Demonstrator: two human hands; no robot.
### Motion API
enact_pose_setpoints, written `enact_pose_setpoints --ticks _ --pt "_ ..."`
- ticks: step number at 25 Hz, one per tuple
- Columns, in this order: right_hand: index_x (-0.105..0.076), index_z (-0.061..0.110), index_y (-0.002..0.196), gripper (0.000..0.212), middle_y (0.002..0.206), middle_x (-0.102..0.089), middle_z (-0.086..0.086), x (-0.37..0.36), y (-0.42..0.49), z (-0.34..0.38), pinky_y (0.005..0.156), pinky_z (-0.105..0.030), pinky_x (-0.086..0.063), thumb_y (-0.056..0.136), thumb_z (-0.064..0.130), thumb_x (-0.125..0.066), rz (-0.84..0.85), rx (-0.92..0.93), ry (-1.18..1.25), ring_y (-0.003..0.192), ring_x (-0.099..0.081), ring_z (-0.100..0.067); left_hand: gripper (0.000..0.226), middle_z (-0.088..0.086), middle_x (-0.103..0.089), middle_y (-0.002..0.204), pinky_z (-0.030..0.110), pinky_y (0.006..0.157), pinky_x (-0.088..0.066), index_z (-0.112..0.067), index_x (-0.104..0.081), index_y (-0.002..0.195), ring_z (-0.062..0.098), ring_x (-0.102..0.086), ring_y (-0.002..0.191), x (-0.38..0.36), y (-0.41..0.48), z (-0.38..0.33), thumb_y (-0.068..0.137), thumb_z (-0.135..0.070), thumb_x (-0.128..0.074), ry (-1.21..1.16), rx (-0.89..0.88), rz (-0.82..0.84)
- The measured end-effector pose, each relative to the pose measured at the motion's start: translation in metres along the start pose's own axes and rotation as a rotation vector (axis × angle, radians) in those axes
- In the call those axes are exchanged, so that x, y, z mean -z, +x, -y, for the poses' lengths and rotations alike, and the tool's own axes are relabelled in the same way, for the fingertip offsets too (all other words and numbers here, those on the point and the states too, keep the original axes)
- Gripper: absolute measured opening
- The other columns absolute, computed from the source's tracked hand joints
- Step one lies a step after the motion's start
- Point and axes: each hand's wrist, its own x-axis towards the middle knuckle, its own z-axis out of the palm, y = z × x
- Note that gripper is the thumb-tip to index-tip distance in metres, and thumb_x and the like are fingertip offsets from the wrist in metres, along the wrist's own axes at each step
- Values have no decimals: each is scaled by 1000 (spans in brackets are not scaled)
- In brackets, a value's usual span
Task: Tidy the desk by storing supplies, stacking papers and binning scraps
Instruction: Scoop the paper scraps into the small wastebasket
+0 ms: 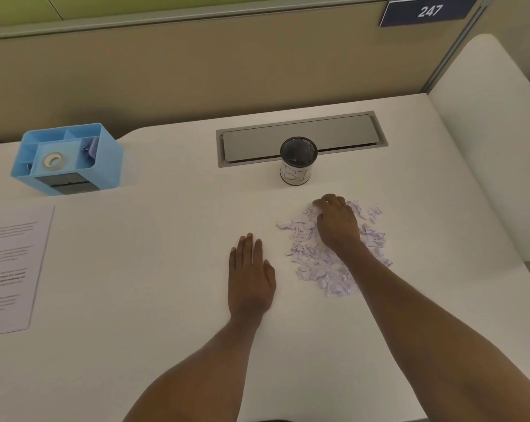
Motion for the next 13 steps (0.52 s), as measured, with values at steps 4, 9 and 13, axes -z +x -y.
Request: enact_pose_setpoints --ticks 4,9,13 --pt "-50 21 144 48 149 -47 -5 10 -2 0 106 -46 -45 97 31 -51 69 82 -45 134 -44 -28 52 16 -41 168 53 130 -29 -4 -48 155 33 -34 159 1 0 -1 105 -20 -48 -4 2 2" --pt "-44 26 147 55 154 -40 -2 17 -3 3 105 -43 -43 95 41 -51 258 227 -124 139 -39 -26 52 16 -41 167 52 130 -28 -5 -49 154 32 -34 158 0 1 -1 105 -20 -49 -13 5 1" --pt "-50 25 141 53 146 -46 -1 25 -8 -2 95 -40 -49 90 35 -62 254 191 -161 129 -45 -26 52 16 -42 167 53 130 -29 -4 -50 154 33 -35 158 2 0 -1 104 -19 -50 -23 2 -12"
